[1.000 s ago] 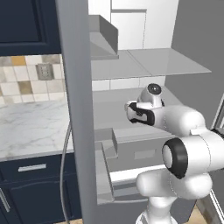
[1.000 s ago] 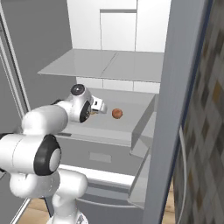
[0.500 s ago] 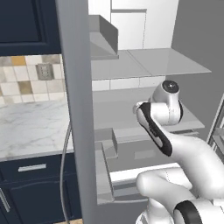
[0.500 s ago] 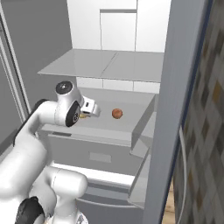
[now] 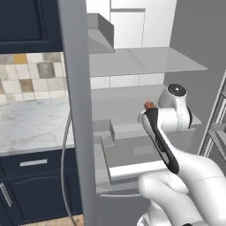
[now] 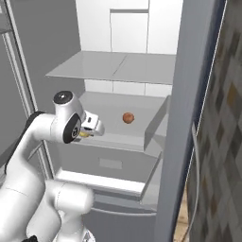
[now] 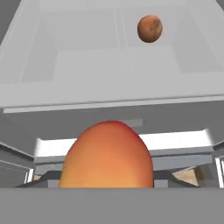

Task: Open the fridge, remove the mango, onion, and fish, and place them on any counter.

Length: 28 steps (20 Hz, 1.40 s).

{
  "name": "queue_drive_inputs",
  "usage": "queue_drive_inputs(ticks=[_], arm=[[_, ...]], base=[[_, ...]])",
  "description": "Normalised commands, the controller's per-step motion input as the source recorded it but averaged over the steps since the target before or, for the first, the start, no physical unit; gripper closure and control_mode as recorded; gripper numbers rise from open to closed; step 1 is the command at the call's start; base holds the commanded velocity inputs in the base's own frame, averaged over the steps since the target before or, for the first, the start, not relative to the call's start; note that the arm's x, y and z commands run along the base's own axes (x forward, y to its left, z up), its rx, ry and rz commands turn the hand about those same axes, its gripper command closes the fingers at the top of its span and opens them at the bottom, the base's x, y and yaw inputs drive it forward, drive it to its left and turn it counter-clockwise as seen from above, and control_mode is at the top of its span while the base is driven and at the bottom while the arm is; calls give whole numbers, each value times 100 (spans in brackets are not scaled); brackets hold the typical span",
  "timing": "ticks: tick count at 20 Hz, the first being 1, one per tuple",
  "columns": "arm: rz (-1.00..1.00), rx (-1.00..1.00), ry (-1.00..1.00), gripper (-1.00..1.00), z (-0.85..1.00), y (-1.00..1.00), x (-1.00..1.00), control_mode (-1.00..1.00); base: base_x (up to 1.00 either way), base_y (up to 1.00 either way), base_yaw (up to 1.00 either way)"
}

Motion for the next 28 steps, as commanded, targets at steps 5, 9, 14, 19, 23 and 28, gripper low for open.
queue_drive_inputs(ticks=[5, 9, 14, 19, 23, 28], arm=[[0, 0, 0, 100, 0, 0, 0, 100], [0, 0, 0, 100, 0, 0, 0, 100], [0, 0, 0, 100, 0, 0, 0, 100], [0, 0, 0, 100, 0, 0, 0, 100], [0, 0, 0, 100, 0, 0, 0, 100], [0, 0, 0, 100, 0, 0, 0, 100]], base=[[-100, -14, 2], [-100, -3, 23], [-90, 9, 70], [-83, 12, 75], [-81, 29, 73], [-60, 65, 74]])
